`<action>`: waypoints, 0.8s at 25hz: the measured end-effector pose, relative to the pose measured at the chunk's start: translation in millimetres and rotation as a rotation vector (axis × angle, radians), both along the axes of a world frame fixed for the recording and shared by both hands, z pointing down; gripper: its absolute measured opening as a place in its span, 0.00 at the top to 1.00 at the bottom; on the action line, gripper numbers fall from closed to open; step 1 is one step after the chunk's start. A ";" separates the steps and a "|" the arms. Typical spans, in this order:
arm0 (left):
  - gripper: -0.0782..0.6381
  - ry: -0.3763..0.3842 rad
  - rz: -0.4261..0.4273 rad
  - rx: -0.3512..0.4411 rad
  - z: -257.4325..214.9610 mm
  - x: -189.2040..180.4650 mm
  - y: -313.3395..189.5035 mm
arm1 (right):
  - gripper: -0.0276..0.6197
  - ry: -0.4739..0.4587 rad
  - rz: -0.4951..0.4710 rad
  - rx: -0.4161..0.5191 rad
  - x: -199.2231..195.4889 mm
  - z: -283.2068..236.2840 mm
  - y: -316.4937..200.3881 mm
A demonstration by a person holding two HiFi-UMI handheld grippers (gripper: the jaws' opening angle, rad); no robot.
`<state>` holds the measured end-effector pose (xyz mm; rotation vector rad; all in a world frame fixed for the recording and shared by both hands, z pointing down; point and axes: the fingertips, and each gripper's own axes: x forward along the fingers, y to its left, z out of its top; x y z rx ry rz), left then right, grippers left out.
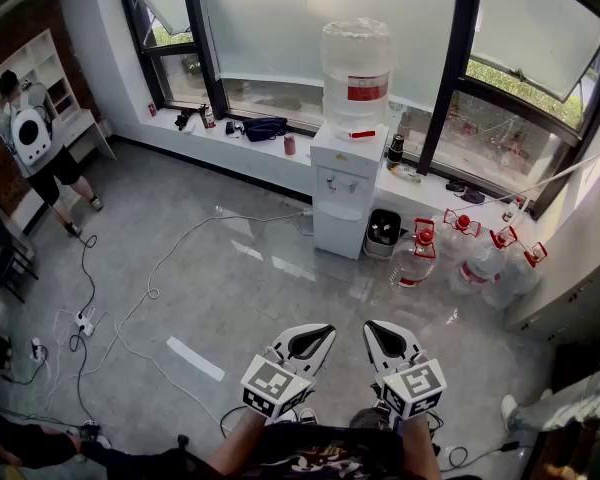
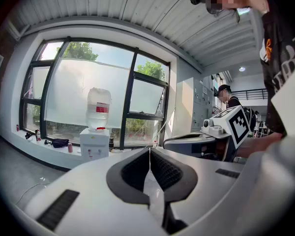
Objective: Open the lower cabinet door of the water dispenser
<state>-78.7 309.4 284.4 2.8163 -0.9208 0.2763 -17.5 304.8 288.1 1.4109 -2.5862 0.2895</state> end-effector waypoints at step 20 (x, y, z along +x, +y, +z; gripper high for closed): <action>0.86 0.013 0.006 -0.048 25.9 -42.6 -3.0 | 0.94 -0.059 0.022 -0.047 -37.6 23.7 -2.9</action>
